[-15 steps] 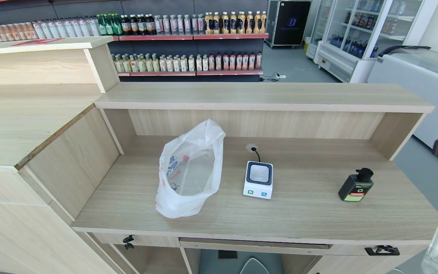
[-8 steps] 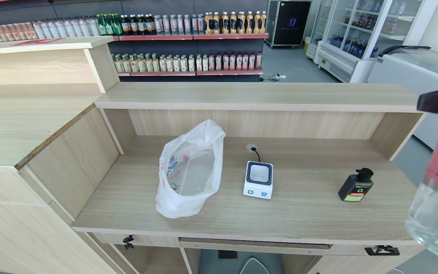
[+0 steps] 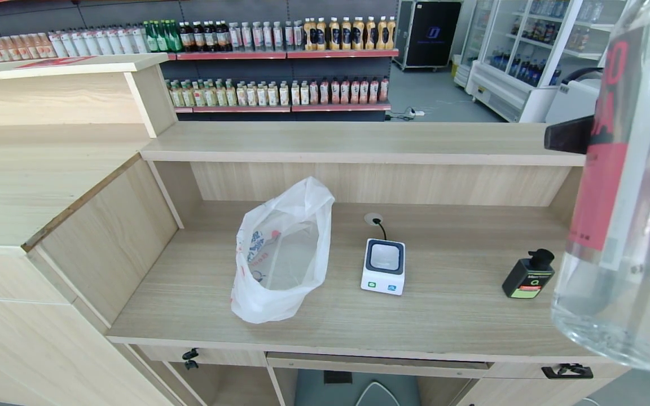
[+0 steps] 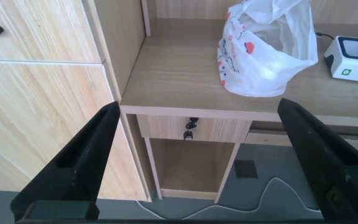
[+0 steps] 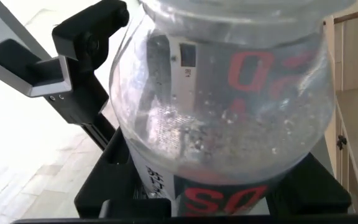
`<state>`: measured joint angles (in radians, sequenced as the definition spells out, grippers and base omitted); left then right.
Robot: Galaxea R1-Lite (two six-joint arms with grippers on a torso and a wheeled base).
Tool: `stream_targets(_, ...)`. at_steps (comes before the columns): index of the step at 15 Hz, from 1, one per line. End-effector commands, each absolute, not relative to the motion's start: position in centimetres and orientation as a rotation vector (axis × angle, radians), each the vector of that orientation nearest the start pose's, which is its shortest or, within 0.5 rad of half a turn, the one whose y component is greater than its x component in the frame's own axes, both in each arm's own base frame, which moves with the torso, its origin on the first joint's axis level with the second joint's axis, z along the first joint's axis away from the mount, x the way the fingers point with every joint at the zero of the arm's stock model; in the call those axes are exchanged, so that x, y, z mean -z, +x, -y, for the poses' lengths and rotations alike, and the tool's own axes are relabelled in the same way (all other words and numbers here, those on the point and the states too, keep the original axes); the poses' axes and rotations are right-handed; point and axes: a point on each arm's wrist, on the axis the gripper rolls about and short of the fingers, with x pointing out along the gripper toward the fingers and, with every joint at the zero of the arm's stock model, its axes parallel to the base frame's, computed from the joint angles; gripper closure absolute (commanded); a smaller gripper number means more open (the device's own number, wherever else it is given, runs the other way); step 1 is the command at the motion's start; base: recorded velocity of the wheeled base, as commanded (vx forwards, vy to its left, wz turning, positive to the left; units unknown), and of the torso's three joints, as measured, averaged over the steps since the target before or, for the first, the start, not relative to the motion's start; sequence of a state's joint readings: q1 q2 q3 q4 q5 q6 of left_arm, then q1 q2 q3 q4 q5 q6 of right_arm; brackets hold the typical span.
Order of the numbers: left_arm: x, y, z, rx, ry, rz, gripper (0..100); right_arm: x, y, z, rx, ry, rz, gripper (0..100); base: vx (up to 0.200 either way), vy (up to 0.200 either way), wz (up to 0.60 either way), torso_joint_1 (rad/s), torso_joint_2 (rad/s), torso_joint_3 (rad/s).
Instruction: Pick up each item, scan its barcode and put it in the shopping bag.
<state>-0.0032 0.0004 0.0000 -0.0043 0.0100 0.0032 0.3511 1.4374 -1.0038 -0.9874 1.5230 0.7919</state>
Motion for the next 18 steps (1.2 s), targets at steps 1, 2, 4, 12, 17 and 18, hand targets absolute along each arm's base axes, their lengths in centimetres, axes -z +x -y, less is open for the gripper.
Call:
stream_targets(1, -7.6, -2.3, 0.0, -0.008, 0.002, 0.005, 0, -33.2, 19.7, -10.0, -1.887, 0.202, -0.233, 100, 0.000, 0.000, 0.00, 0.000, 0.00, 0.000)
stream_targets(2, -7.6, -2.3, 0.0, -0.008, 0.003, 0.005, 0, -33.3, 19.5, -10.1, -1.895, 0.200, -0.232, 100, 0.000, 0.000, 0.00, 0.000, 0.00, 0.000)
stream_targets(4, -7.6, -2.3, 0.0, -0.008, 0.003, 0.005, 0, -33.3, 19.4, -10.3, -1.907, 0.200, -0.236, 100, 0.000, 0.000, 0.00, 0.000, 0.00, 0.000)
stream_targets(12, -7.6, -2.3, 0.0, -0.008, 0.003, 0.005, 0, -33.0, 18.9, -10.4, -1.916, 0.204, -0.245, 100, 0.000, 0.000, 0.00, 0.000, 0.00, 0.000)
stream_targets(17, -7.6, -2.3, 0.0, -0.008, 0.003, 0.005, 0, -29.2, 19.4, -5.6, -1.687, 0.224, -0.224, 100, 0.000, 0.000, 0.00, 0.000, 0.00, 0.000)
stream_targets(18, -7.6, -2.3, 0.0, -0.008, 0.003, 0.005, 0, -28.2, 19.5, -4.1, -1.614, 0.220, -0.206, 100, 0.000, 0.000, 0.00, 0.000, 0.00, 0.000)
